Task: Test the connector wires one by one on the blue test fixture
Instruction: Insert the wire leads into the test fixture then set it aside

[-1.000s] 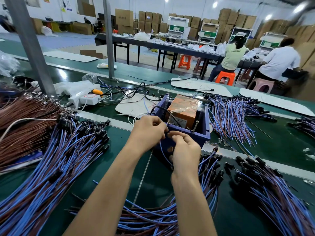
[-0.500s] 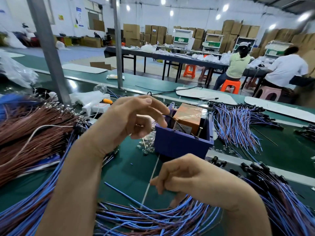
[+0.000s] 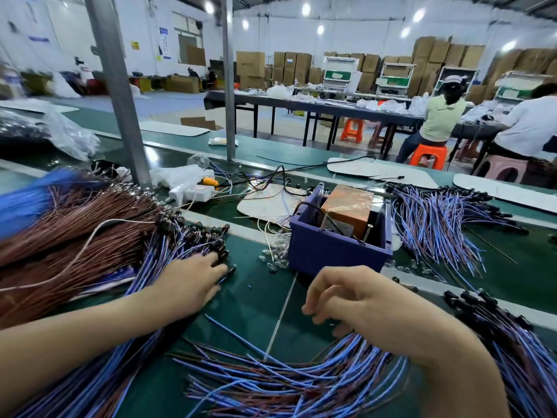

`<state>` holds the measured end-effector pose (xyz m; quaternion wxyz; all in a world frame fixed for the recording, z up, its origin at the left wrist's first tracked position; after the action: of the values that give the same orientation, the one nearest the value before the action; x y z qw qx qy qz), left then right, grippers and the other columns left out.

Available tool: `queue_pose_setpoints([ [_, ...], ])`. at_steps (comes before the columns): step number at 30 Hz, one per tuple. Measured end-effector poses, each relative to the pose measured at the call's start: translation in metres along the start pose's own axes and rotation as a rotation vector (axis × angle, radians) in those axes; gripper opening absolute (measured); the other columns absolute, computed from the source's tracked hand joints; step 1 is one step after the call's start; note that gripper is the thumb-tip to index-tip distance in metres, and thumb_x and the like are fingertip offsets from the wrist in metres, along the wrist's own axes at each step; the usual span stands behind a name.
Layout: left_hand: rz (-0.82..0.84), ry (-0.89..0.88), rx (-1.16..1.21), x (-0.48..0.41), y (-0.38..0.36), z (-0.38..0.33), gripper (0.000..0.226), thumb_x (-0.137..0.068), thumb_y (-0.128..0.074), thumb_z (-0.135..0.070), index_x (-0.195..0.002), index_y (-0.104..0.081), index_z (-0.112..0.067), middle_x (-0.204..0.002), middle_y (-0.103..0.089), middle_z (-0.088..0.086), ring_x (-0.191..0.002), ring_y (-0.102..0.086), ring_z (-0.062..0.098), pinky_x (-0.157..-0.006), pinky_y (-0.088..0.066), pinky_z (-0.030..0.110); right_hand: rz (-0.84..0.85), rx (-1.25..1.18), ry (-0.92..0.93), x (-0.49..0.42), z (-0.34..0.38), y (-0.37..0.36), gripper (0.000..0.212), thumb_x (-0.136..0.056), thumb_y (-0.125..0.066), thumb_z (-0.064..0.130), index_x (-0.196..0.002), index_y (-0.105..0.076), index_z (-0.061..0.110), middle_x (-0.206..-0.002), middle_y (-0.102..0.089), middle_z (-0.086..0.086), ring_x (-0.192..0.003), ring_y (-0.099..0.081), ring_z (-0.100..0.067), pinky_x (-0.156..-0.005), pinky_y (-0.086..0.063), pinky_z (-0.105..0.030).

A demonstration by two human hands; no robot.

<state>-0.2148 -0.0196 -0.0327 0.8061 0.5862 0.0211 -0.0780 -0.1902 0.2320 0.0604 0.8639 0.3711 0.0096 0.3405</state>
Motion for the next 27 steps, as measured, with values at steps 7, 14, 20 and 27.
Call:
queue_pose_setpoints([
  [7,0.032,0.249,0.006,-0.038,0.003,0.031,0.023,-0.091,-0.057,-0.013,-0.113,-0.051,-0.015,-0.115,-0.05,0.004,-0.109,-0.05,0.023,-0.077,-0.049,0.033,-0.007,0.027,-0.069,-0.011,-0.007,-0.003,0.028,-0.095,-0.04,0.01,-0.089,-0.063,0.025,-0.096,-0.071,0.006,-0.092,-0.067,-0.011,-0.084,-0.056,-0.036],
  [14,-0.051,0.302,0.536,-0.06,0.028,0.052,0.019,-0.078,-0.076,-0.025,-0.089,-0.06,-0.025,-0.092,-0.065,-0.001,-0.085,-0.06,0.018,-0.078,-0.052,0.033,-0.123,-0.004,-0.058,-0.022,-0.011,-0.002,0.03,-0.091,-0.04,0.008,-0.086,-0.064,0.026,-0.091,-0.072,0.007,-0.085,-0.067,-0.008,-0.084,-0.056,-0.034],
  [20,-0.132,0.283,1.2,-0.067,0.066,0.038,0.025,-0.082,-0.071,-0.007,-0.096,-0.053,-0.015,-0.089,-0.067,0.008,-0.056,-0.058,0.008,-0.049,-0.046,0.017,-0.107,-0.293,-0.023,-0.037,-0.011,-0.011,0.027,-0.101,-0.043,0.022,-0.095,-0.068,0.014,-0.088,-0.075,-0.001,-0.078,-0.071,-0.015,-0.066,-0.057,-0.025],
  [27,-0.429,-0.477,1.281,-0.003,0.167,-0.062,0.027,-0.083,-0.068,-0.005,-0.098,-0.056,-0.023,-0.083,-0.067,-0.01,-0.073,-0.063,0.006,-0.071,-0.052,0.02,-0.164,-1.266,0.213,-0.056,0.012,-0.019,0.077,-0.103,-0.007,0.04,-0.082,-0.079,0.023,-0.086,-0.075,0.001,-0.075,-0.071,-0.012,-0.064,-0.054,-0.027],
])
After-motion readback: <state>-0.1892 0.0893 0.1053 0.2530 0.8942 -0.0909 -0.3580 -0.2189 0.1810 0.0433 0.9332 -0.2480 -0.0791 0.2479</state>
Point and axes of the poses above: each hand's wrist, its own x-axis away from the middle knuckle, its own y-axis out of the back of the hand, z = x × y, the point moved 4 cm from there along -x, towards the middle knuckle
